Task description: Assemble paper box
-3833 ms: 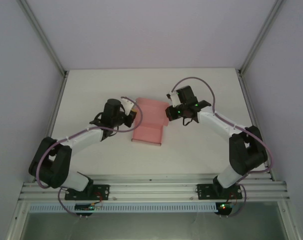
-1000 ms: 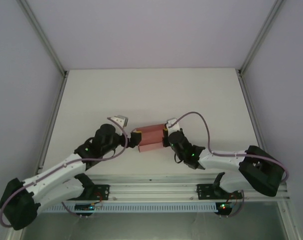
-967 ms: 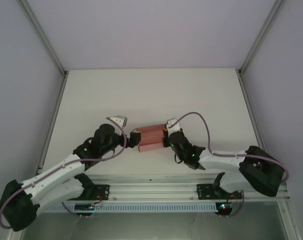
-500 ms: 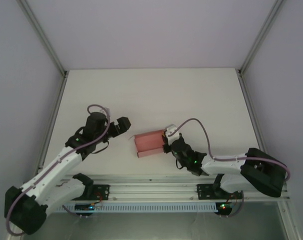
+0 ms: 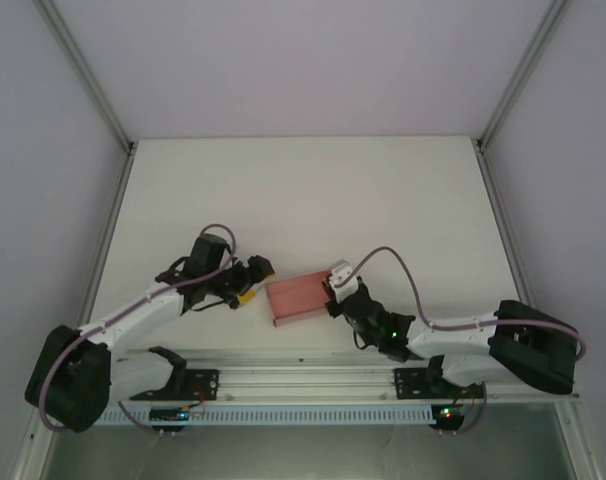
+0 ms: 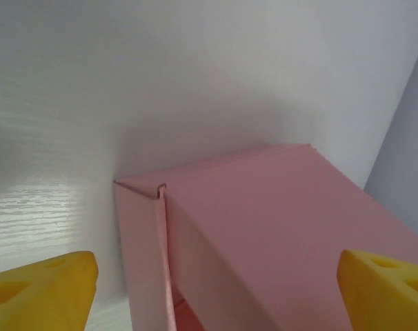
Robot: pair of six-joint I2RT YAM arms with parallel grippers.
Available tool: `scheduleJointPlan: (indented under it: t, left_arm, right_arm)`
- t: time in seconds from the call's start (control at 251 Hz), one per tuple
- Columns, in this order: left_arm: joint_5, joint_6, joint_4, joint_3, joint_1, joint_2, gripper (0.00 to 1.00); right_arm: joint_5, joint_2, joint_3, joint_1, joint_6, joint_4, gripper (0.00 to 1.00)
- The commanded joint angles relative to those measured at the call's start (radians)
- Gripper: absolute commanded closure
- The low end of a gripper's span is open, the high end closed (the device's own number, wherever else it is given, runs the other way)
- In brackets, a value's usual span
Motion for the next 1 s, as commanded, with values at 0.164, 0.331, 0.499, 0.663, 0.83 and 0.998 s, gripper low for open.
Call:
scheduleJointPlan:
  t: [0.164,0.331,0.499,0.663,0.83,0.998]
  left_arm:
    - [0.051,-0.016,0.128,-0.048,-0.048,0.064,0.33]
    - [0.035,-0.024,0.171,-0.094,-0.053,0.070,0.46]
    - [0.003,0.001,0.182,-0.111,-0.053,0.101,0.56]
    - [-0.007,0.033,0.199,-0.106,-0.051,0.159,0.64]
    - [-0.017,0.059,0.207,-0.091,-0.045,0.206,0.68]
    - [-0.033,0.117,0.198,-0.067,-0.037,0.234,0.70]
  right_arm:
    - [0.059,-0.023,-0.033,0.055,0.037,-0.135,0.87]
    - [0.070,-0.035,-0.034,0.075,0.098,-0.213,0.83]
    - [0.069,-0.097,-0.040,0.086,0.156,-0.311,0.72]
    - [0.061,-0.260,-0.043,0.083,0.288,-0.515,0.58]
    - [0.013,-0.507,-0.062,0.045,0.389,-0.743,0.37]
    - [-0.148,-0.732,-0.062,-0.047,0.452,-0.950,0.25]
